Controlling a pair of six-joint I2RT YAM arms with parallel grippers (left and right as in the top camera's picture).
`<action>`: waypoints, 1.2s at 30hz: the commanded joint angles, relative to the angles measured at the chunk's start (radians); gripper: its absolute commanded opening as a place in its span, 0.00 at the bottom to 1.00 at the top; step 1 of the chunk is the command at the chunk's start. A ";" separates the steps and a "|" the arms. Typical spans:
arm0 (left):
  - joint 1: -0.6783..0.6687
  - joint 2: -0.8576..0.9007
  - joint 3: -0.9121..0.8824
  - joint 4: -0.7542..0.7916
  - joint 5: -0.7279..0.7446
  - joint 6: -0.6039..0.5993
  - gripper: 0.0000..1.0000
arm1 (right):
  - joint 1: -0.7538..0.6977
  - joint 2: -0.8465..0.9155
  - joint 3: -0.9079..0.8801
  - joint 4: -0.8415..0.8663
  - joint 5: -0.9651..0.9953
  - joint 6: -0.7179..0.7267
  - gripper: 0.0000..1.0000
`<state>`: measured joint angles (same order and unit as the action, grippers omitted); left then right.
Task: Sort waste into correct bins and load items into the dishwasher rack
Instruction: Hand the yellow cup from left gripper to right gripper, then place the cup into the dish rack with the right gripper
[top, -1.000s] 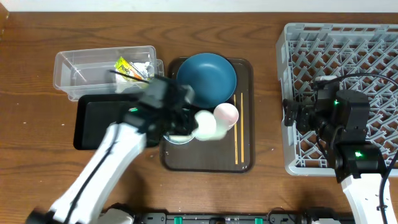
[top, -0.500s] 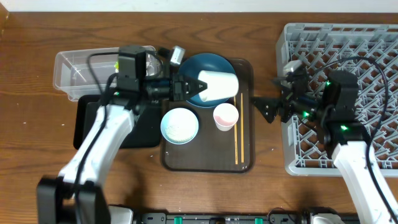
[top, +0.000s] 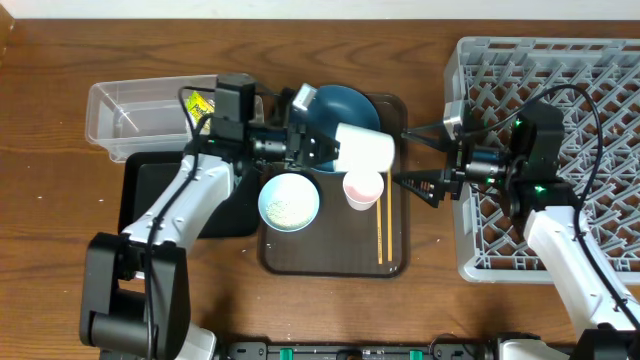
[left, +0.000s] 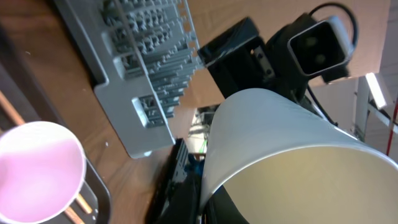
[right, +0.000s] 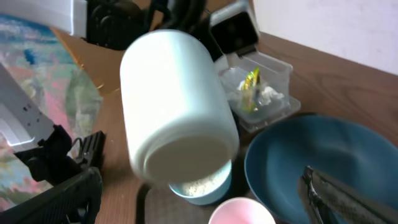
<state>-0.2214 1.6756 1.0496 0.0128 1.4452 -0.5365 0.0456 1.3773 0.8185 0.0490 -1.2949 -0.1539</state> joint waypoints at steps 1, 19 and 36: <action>-0.031 -0.003 0.014 0.021 0.002 -0.027 0.06 | 0.035 0.002 0.017 0.008 -0.032 -0.019 0.99; -0.063 -0.003 0.014 0.053 -0.006 -0.052 0.15 | 0.053 0.002 0.017 0.015 -0.018 -0.019 0.50; -0.025 -0.117 0.013 -0.375 -0.749 0.241 0.52 | -0.043 -0.073 0.048 -0.156 0.519 0.184 0.11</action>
<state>-0.2470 1.6398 1.0531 -0.3191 0.9257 -0.4206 0.0444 1.3563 0.8230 -0.0750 -0.9459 -0.0051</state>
